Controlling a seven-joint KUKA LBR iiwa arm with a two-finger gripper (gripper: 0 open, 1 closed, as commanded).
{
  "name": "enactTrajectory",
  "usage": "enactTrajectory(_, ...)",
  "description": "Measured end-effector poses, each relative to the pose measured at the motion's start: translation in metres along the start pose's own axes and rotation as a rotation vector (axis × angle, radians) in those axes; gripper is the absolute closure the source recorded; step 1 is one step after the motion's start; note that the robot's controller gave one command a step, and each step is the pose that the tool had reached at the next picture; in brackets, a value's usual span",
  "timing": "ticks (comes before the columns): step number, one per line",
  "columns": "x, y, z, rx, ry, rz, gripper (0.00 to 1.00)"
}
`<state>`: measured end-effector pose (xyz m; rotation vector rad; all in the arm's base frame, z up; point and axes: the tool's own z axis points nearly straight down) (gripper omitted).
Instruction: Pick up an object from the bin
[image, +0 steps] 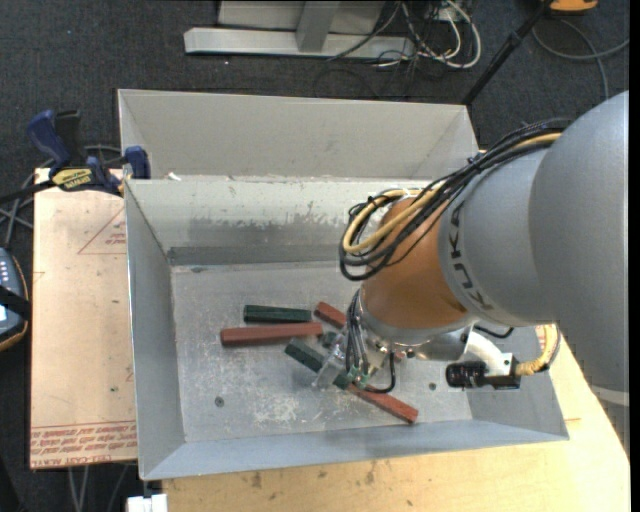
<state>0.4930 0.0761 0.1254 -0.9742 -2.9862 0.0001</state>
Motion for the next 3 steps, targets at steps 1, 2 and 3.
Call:
enactTrajectory(1,0.0,0.0,-0.011,-0.003,-0.003,-0.001,1.0)
enactTrajectory(2,0.0,0.0,-0.016,-0.003,-0.002,-0.002,1.0)
enactTrajectory(3,0.0,0.0,-0.022,0.001,0.001,-0.002,1.0)
